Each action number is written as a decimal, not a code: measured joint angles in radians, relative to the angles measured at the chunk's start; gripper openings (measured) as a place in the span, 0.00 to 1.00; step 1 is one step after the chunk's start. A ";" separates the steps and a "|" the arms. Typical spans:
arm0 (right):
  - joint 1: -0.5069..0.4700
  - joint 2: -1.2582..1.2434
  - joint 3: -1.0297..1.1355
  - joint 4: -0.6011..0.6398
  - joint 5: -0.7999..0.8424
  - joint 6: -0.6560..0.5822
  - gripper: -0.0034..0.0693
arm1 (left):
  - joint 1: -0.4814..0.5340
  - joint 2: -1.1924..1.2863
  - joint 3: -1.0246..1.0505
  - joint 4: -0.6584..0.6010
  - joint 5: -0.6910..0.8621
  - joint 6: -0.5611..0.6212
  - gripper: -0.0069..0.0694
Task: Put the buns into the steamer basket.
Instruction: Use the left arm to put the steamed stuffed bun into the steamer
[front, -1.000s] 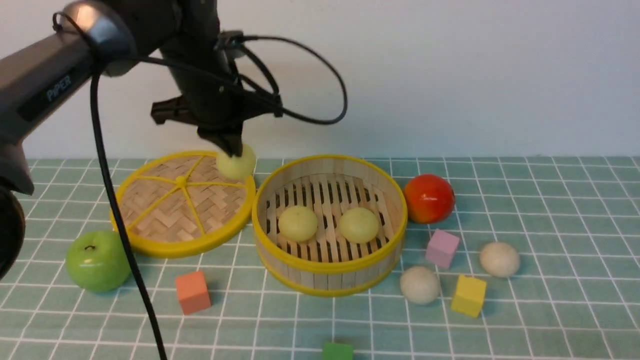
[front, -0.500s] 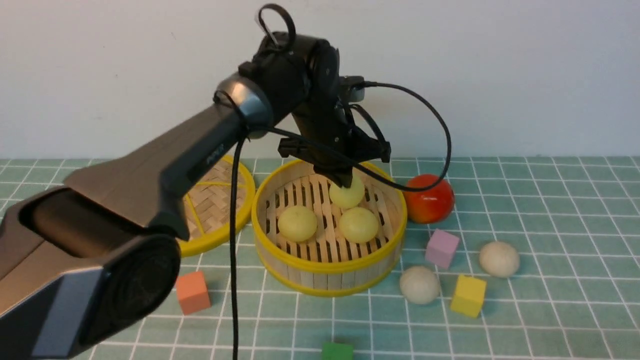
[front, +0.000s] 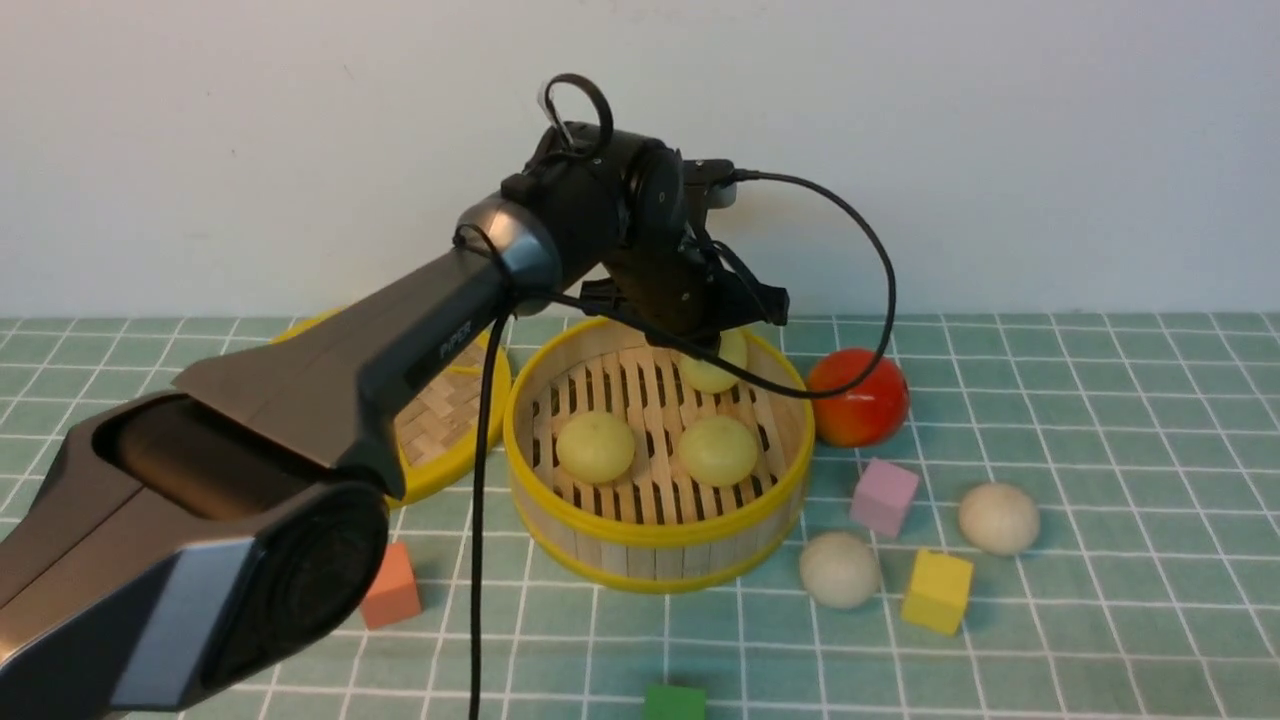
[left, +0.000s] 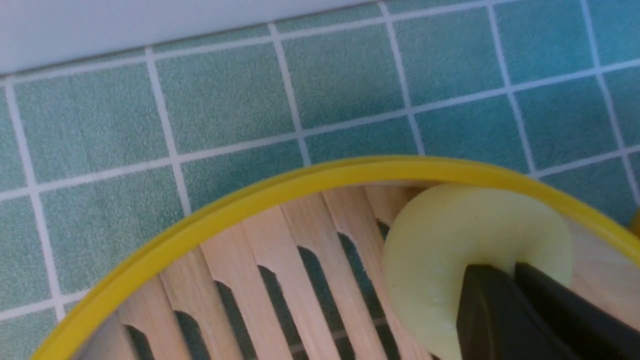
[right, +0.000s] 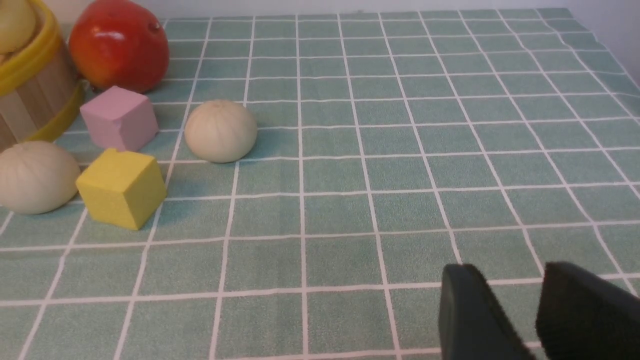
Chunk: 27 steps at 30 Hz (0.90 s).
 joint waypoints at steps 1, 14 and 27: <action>0.000 0.000 0.000 0.000 0.000 0.000 0.38 | 0.000 0.004 0.000 0.004 -0.001 0.000 0.10; 0.000 0.000 0.000 0.000 0.000 0.000 0.38 | 0.000 -0.071 0.000 0.025 0.074 0.007 0.11; 0.000 0.000 0.000 0.000 0.000 0.000 0.38 | 0.000 -0.058 0.000 0.020 0.082 0.004 0.11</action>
